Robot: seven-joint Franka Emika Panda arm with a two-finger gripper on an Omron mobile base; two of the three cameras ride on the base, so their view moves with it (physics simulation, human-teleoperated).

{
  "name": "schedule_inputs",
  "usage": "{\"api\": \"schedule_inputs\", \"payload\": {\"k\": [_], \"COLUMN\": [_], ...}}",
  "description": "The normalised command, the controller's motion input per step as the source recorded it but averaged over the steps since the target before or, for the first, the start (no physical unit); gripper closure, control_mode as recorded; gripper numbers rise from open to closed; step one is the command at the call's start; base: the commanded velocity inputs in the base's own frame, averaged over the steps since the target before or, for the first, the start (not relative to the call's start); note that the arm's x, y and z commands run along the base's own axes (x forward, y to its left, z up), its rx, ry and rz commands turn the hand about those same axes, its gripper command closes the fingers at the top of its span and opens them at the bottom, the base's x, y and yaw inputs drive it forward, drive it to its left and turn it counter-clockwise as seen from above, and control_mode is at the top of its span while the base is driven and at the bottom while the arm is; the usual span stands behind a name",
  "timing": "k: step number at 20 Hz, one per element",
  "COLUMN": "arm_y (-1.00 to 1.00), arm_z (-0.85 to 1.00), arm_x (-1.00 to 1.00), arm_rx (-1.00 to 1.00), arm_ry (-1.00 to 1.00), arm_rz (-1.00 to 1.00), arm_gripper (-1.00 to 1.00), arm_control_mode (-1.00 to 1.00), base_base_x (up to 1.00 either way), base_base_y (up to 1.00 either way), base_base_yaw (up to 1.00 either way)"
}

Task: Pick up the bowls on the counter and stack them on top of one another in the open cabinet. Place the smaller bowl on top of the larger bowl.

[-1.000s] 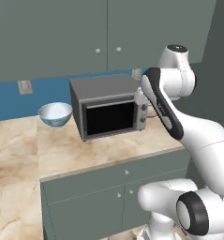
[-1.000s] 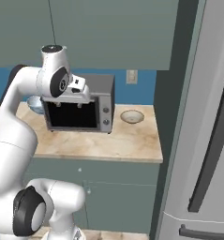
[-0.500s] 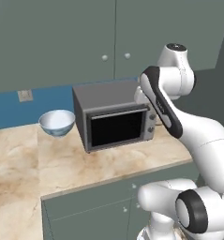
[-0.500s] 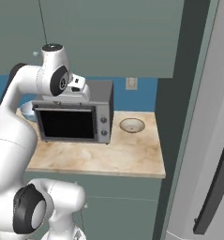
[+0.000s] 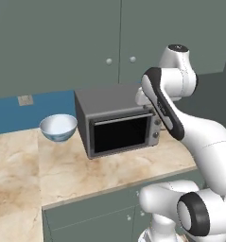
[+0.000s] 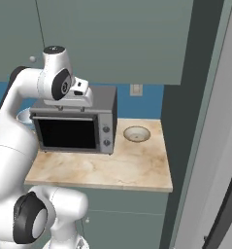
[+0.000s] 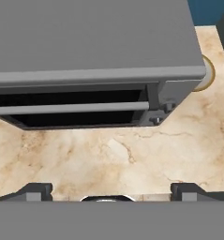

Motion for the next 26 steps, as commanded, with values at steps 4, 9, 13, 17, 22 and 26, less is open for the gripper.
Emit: {"api": "schedule_inputs", "payload": {"k": [4,9,13,17,22,26], "arm_y": [0.0,0.0,0.0,0.0,0.0,0.0], "arm_z": [0.0,0.0,0.0,0.0,0.0,0.0], "arm_x": [0.0,0.0,0.0,0.0,0.0,0.0], "arm_rx": [0.0,0.0,0.0,0.0,0.0,0.0], "arm_ry": [0.0,0.0,0.0,0.0,0.0,0.0], "arm_rz": [0.0,0.0,0.0,0.0,0.0,0.0], "arm_gripper": [-1.0,-1.0,-1.0,-1.0,-1.0,-1.0], "arm_control_mode": [1.0,1.0,1.0,1.0,1.0,1.0], "base_base_x": [0.05,0.23,0.37,0.28,0.0,0.0], "base_base_y": [0.16,0.24,0.21,0.16,0.05,0.0], "base_base_yaw": [0.0,0.03,0.08,0.11,0.06,0.0]}}
